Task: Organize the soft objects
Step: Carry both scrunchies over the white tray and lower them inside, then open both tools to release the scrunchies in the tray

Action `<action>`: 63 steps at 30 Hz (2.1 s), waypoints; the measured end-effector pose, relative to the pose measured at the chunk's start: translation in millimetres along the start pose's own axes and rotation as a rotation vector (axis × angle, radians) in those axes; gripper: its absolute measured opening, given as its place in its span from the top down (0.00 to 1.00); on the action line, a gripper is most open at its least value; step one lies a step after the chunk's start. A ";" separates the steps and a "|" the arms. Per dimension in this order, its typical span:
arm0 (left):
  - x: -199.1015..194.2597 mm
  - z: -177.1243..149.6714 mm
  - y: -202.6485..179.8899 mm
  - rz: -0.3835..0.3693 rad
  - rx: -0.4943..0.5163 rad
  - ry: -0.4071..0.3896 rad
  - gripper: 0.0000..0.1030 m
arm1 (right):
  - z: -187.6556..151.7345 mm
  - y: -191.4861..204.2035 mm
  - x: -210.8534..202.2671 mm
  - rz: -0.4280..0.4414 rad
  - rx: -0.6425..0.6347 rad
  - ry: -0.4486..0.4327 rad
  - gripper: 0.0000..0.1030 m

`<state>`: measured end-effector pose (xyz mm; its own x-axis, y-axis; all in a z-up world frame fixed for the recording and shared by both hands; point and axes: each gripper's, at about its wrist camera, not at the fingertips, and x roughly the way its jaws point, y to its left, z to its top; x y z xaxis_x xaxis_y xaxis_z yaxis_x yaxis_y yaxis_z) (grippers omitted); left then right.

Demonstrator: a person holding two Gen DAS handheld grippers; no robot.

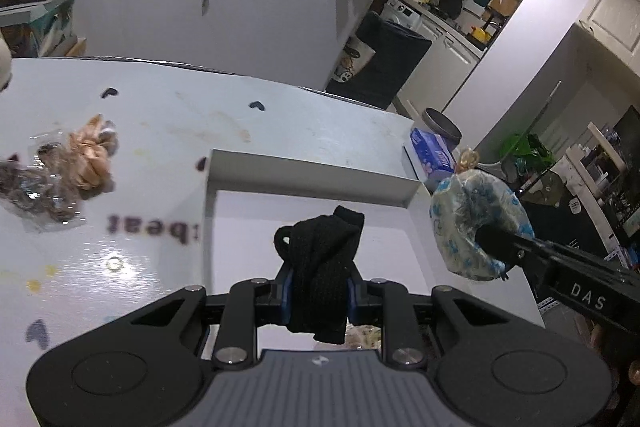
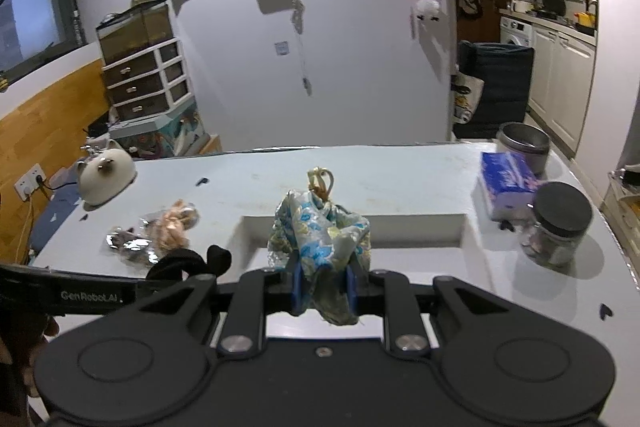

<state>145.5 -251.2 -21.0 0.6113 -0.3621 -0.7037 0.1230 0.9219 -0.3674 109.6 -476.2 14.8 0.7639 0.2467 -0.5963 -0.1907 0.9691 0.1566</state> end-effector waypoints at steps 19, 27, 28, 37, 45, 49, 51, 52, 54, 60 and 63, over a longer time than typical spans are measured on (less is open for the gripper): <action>90.8 16.5 -69.0 0.031 0.016 0.001 0.75 | -1.3 -91.3 42.9 -0.106 0.009 0.043 0.79; 124.2 4.3 -78.7 0.095 0.047 0.012 0.75 | -14.0 -105.1 74.3 -0.114 0.011 0.080 0.79; 128.5 1.8 -79.0 0.101 0.047 0.020 0.75 | -16.1 -106.5 78.3 -0.114 0.013 0.091 0.79; 153.6 -3.4 -83.5 0.089 0.035 0.076 0.73 | -22.8 -115.8 93.7 -0.093 0.031 0.151 0.78; 160.7 -8.8 -84.6 0.063 0.017 0.160 0.57 | -25.9 -119.8 94.3 -0.037 0.099 0.219 0.72; 159.0 -14.2 -81.6 0.074 0.002 0.187 0.55 | -29.6 -113.1 87.3 -0.039 0.088 0.235 0.58; 156.1 -15.0 -79.5 0.080 -0.002 0.185 0.51 | -30.0 -111.7 83.6 -0.038 0.088 0.237 0.54; 154.4 -15.2 -79.2 0.085 0.000 0.180 0.49 | -29.9 -110.9 81.9 -0.039 0.088 0.237 0.49; 150.5 -14.7 -79.7 0.092 0.012 0.169 0.46 | -29.8 -109.0 77.8 -0.043 0.084 0.231 0.46; 135.2 -13.1 -81.3 0.106 0.038 0.128 0.34 | -26.9 -108.5 65.7 -0.059 0.083 0.190 0.46; 126.8 -13.1 -80.5 0.113 0.046 0.113 0.30 | -24.2 -111.1 61.6 -0.063 0.089 0.161 0.51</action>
<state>202.8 -373.2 -88.6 0.5319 -0.2670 -0.8036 0.0956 0.9619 -0.2563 163.0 -568.5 -58.4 0.6626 0.1899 -0.7245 -0.0847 0.9801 0.1794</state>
